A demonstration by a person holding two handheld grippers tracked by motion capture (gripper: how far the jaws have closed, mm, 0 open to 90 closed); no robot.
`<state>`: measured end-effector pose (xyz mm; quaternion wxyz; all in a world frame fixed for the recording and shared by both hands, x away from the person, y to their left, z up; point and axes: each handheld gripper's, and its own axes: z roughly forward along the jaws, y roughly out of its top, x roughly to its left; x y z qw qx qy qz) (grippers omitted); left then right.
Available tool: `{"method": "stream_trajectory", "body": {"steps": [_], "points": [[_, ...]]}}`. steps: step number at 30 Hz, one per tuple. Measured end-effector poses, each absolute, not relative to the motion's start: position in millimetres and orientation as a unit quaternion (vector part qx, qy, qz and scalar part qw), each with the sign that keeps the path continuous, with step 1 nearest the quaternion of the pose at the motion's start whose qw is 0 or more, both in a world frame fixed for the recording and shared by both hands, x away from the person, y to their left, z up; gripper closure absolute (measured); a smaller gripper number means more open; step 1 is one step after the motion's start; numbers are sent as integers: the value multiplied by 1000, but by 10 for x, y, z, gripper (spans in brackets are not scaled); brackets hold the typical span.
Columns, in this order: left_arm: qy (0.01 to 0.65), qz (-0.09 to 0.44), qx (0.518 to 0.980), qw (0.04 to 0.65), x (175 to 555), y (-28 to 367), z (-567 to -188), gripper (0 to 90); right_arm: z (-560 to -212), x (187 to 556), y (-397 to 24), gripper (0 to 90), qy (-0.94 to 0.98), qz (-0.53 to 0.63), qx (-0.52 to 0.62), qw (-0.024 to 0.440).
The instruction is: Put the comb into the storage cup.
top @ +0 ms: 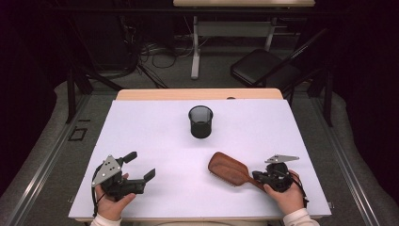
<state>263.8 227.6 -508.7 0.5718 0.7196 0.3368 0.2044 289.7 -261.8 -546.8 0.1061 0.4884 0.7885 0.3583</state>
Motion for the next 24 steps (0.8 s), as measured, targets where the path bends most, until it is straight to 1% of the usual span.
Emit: {"method": "stream_trajectory", "body": {"steps": [19, 23, 24], "points": [[338, 204, 718, 573, 2640, 2272, -5092, 62, -5389, 2901, -2707, 820, 773, 381, 492, 122], [339, 203, 718, 573, 2641, 2273, -5092, 63, -5368, 2903, -2727, 796, 770, 387, 492, 127], [339, 203, 718, 573, 2642, 2274, -5093, 63, -5356, 2901, -2734, 778, 769, 388, 492, 128]]}}
